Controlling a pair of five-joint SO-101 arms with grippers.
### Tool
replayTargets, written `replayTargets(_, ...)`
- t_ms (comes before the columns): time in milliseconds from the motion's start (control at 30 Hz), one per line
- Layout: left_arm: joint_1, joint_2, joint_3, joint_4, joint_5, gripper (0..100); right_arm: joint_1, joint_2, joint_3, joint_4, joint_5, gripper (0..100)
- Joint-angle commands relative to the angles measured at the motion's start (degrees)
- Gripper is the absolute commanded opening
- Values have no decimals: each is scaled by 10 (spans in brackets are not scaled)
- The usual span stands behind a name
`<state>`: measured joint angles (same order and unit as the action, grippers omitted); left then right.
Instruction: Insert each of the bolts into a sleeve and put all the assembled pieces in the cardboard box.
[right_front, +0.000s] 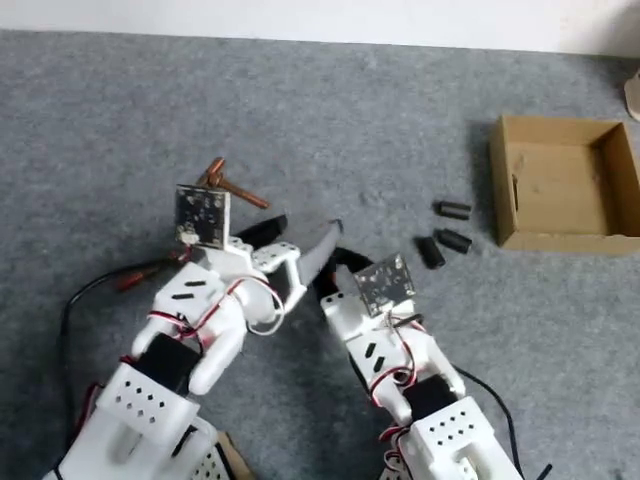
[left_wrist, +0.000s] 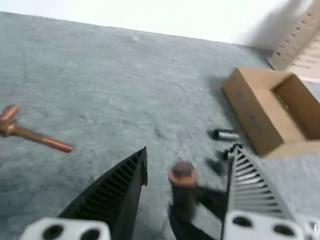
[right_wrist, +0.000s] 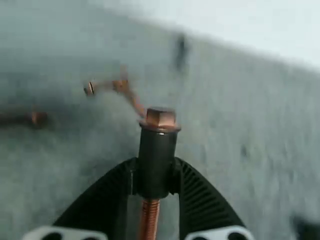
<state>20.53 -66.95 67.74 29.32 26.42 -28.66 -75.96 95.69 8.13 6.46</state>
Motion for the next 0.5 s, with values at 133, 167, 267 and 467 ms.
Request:
replayTargets(133,-62,-7,-31,1,4,242,80,-9,-58,51,0,5)
replayTargets(167,-66,-6,-31,1,4,242,87,-9,-73,68,0,5)
replayTargets(267,-75,-6,-23,0,4,242,102,-9,-114,119,0,5)
replayTargets(467,-77,-6,73,-164,1,242,164,-8,-157,129,4,5)
